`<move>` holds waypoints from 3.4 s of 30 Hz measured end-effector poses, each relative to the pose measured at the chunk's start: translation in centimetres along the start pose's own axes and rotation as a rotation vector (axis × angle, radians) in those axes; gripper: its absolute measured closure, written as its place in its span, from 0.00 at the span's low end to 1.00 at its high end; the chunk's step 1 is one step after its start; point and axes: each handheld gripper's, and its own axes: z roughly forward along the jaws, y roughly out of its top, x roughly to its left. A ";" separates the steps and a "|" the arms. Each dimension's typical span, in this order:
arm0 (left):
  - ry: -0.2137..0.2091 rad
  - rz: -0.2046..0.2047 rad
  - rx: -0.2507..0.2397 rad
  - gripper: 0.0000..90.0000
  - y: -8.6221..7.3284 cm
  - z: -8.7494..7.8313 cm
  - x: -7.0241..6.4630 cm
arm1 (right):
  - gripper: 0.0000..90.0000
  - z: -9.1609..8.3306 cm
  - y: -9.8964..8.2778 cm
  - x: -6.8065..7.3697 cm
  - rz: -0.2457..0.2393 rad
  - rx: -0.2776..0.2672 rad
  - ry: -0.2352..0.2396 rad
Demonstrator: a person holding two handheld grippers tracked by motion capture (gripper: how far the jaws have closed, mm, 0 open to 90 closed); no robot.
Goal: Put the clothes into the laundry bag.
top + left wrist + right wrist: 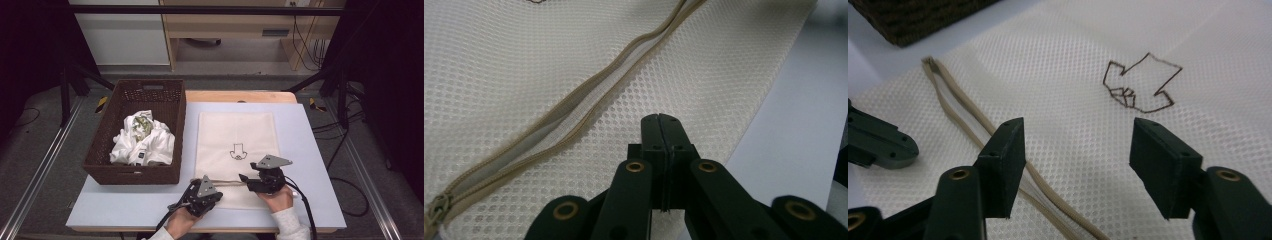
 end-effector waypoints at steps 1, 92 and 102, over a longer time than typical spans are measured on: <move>0.001 0.001 -0.002 0.99 0.0 0.0 0.0 | 0.50 0.7 -0.2 0.2 -0.021 0.039 -0.001; 0.022 -0.014 0.007 0.99 -0.2 -0.4 0.0 | 0.96 -2.3 2.7 0.3 0.005 -0.172 -0.126; 0.039 0.002 0.004 0.99 -0.2 -0.4 -0.2 | 0.95 -3.2 4.2 0.7 -0.030 -0.266 -0.149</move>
